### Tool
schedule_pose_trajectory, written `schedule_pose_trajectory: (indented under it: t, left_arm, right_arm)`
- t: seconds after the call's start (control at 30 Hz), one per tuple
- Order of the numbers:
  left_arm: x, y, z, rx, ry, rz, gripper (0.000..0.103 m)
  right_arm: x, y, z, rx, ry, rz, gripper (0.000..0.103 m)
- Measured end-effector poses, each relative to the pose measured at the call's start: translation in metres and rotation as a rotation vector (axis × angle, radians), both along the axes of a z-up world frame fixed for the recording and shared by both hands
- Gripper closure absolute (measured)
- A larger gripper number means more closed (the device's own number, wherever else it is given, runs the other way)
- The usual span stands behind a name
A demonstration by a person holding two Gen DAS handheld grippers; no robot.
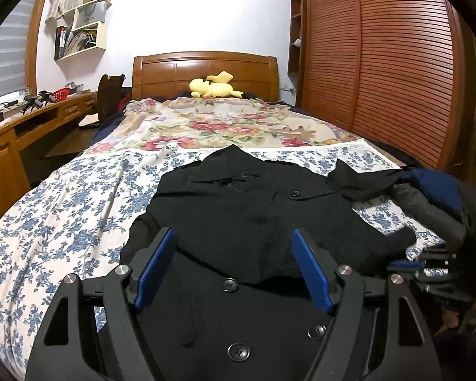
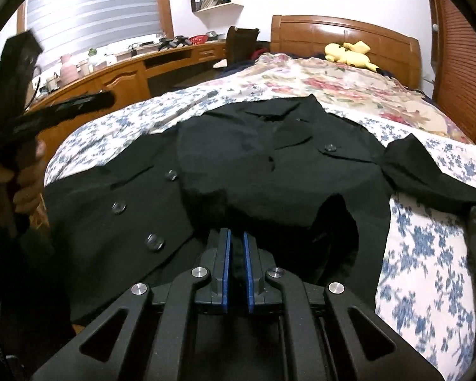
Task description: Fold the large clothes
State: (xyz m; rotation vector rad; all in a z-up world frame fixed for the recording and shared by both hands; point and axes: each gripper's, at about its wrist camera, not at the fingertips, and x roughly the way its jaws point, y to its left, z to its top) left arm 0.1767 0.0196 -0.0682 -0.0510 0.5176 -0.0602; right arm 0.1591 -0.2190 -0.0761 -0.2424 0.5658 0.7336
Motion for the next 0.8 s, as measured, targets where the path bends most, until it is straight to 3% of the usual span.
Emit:
schedule_pose_trajectory:
  t: [0.3, 0.47, 0.7, 0.73, 0.8]
  left_arm:
    - [0.004, -0.012, 0.004, -0.007, -0.009, -0.014, 0.026]
    - [0.008, -0.021, 0.001, 0.007, -0.003, -0.023, 0.026]
    - [0.009, -0.025, 0.0, 0.011, 0.001, -0.025, 0.026]
    - [0.009, -0.025, 0.0, 0.012, 0.001, -0.025, 0.026]
    - [0.01, -0.025, 0.0, 0.015, 0.003, -0.025, 0.026]
  right_arm:
    - [-0.017, 0.0, -0.014, -0.052, 0.018, 0.013, 0.097]
    - [-0.027, -0.003, -0.001, -0.036, 0.004, 0.028, 0.097]
    - [-0.029, -0.028, 0.033, 0.036, -0.086, -0.01, 0.096]
    - [-0.028, -0.032, 0.036, 0.041, -0.106, -0.024, 0.095]
    - [-0.026, -0.041, 0.038, 0.052, -0.128, -0.056, 0.084]
